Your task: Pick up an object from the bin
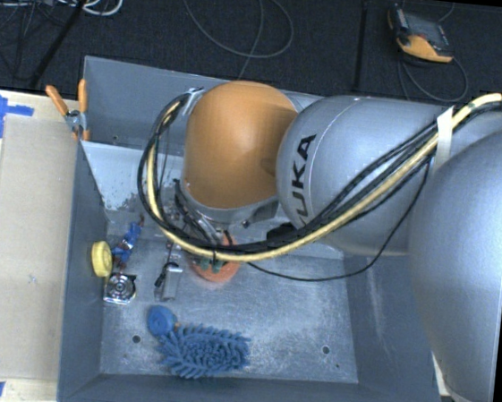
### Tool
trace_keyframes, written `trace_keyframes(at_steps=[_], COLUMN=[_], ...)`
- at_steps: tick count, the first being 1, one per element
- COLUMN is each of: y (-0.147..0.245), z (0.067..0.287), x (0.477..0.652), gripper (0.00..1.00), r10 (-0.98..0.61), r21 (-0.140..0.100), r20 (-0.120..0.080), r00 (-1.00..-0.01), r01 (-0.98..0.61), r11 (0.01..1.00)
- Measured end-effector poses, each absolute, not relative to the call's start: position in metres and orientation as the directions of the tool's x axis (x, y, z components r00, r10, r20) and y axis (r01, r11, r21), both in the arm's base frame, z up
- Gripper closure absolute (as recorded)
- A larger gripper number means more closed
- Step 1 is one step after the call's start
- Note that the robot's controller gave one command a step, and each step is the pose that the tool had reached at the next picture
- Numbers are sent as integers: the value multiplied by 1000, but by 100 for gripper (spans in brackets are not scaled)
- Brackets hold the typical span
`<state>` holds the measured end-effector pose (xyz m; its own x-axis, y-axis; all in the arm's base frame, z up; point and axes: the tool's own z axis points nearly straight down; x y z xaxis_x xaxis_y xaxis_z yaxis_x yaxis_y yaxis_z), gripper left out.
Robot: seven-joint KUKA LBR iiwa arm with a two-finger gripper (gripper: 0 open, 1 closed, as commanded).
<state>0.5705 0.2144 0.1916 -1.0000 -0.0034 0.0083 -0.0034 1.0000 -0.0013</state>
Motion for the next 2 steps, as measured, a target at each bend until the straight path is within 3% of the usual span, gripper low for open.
trace_keyframes(at_steps=[2], y=[213], z=[195], x=[572], gripper=[0], r10=[-5], r21=[1], r20=[-1], r00=[-1000], r01=[-5], r11=[1000])
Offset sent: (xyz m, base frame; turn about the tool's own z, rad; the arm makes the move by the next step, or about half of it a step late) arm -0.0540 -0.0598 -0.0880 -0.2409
